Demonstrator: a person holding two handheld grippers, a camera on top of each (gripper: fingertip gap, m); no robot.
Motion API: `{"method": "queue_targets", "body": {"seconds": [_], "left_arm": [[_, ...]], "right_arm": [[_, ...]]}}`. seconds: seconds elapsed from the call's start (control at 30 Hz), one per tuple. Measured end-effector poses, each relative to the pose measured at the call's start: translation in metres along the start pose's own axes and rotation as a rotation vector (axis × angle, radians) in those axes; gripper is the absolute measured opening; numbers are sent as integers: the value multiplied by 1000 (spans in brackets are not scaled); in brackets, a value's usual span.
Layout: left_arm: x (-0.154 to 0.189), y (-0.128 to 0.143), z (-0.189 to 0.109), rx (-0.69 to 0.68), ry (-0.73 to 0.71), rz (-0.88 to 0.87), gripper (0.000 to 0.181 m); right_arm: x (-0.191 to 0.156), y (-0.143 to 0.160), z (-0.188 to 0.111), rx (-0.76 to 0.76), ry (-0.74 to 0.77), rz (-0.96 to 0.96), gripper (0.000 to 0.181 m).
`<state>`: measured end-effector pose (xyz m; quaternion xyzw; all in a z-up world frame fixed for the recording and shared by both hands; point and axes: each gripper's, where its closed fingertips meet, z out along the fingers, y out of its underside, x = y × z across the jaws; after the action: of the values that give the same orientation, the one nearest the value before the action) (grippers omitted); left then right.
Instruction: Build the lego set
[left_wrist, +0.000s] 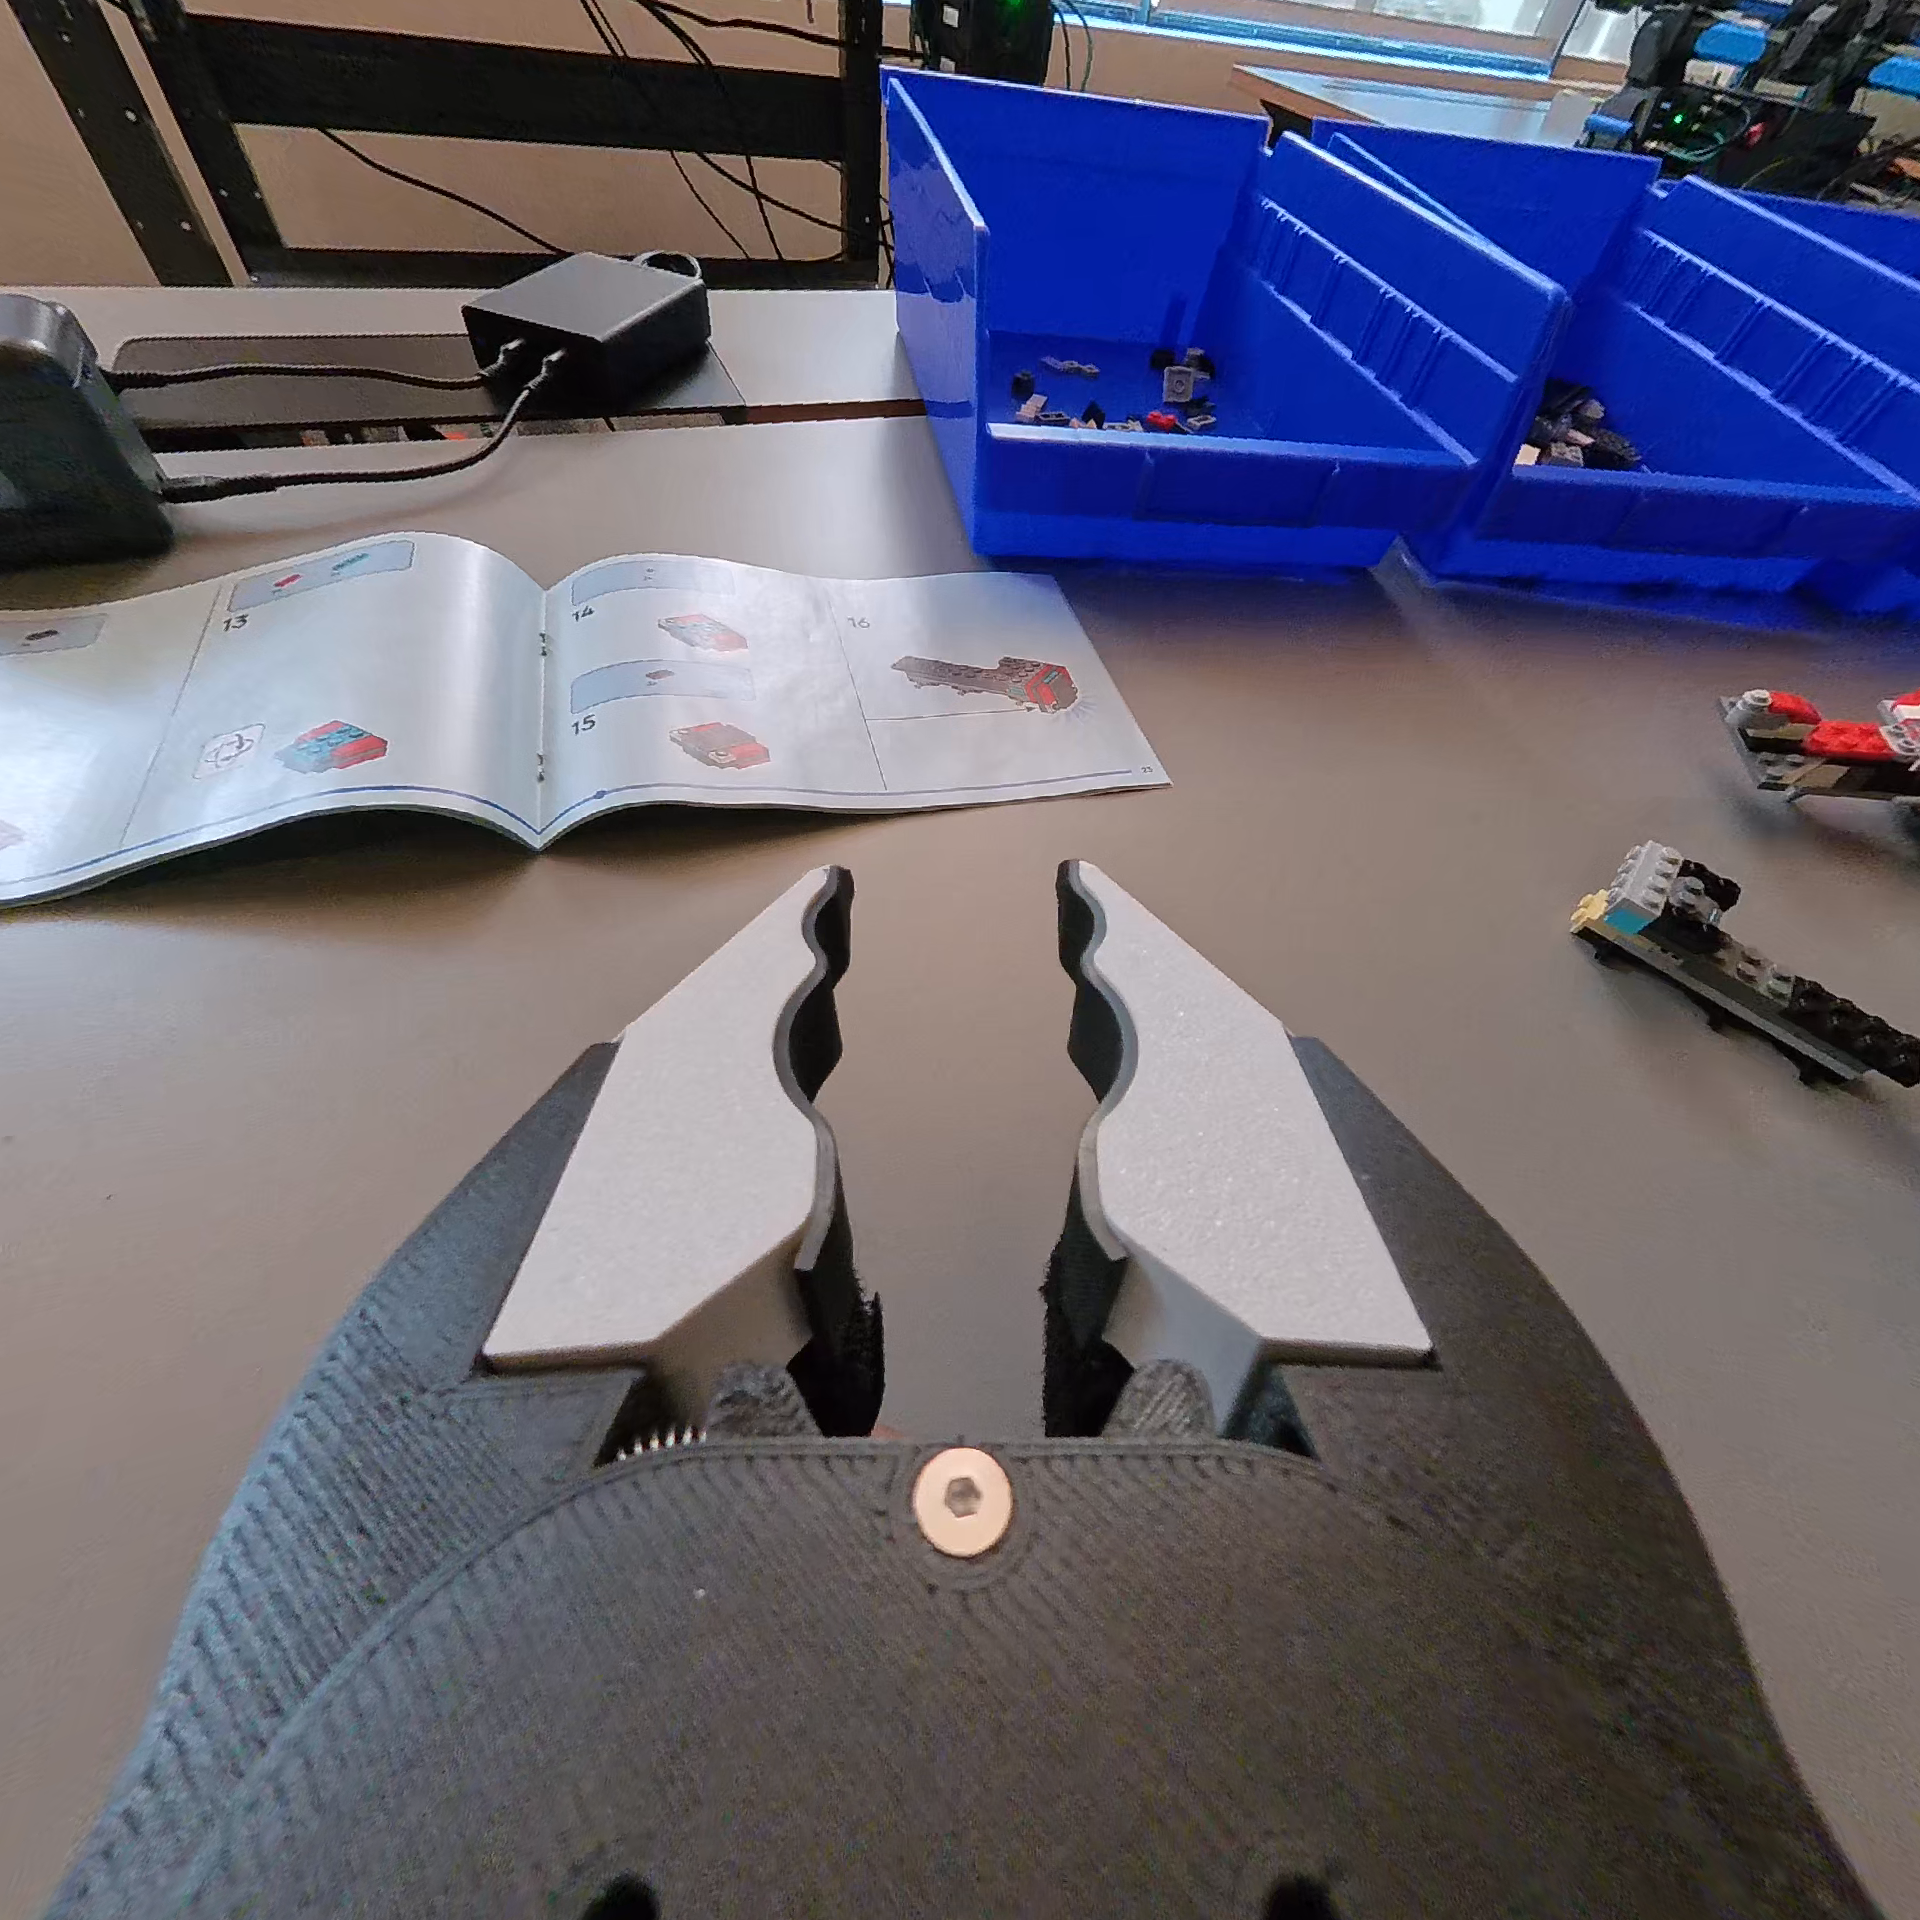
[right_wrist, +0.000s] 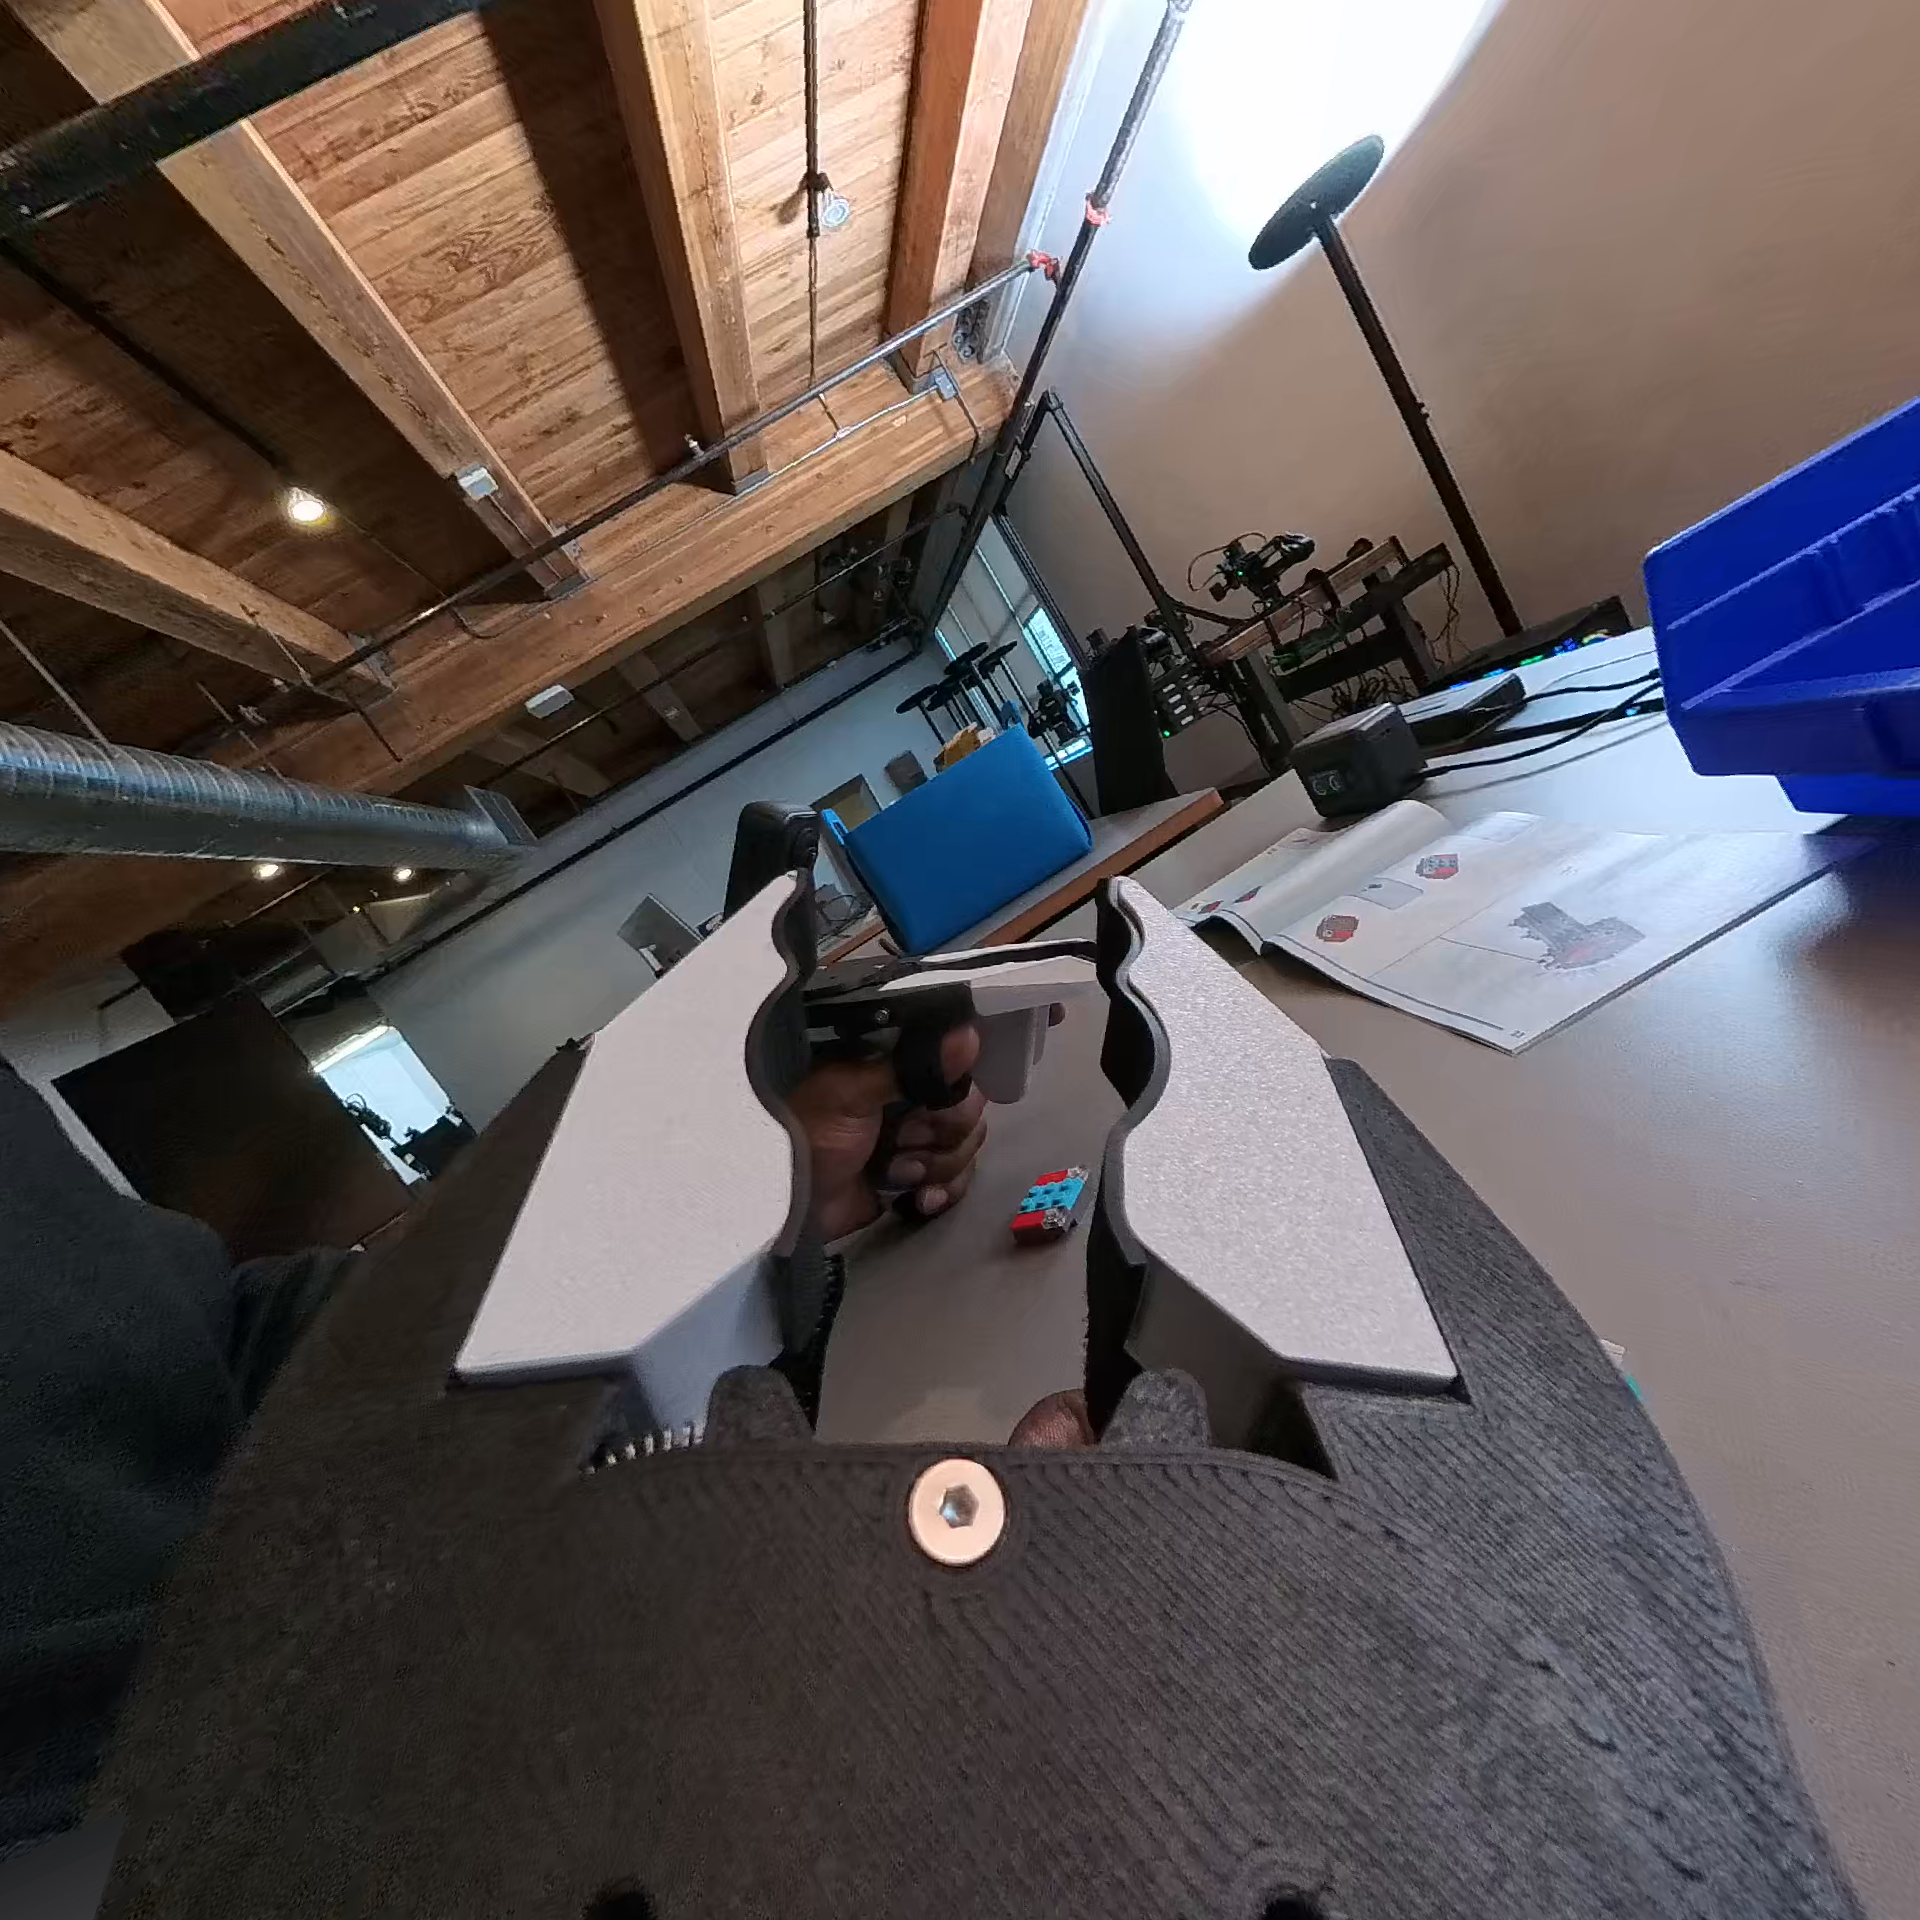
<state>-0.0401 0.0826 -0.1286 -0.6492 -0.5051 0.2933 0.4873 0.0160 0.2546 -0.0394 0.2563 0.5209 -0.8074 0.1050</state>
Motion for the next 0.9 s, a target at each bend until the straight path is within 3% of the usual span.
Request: {"method": "queue_targets", "body": {"seconds": [0.3, 0.63, 0.9], "left_arm": [[4, -2, -2, 17, 4, 29, 41], [15, 0, -3, 9, 56, 43, 41], [18, 0, -4, 9, 119, 0, 41]], "right_arm": [[-4, 5, -1, -14, 20, -21, 55], [-1, 1, -30, -17, 125, -110, 56], [2, 3, -27, -22, 180, -180, 56]]}}
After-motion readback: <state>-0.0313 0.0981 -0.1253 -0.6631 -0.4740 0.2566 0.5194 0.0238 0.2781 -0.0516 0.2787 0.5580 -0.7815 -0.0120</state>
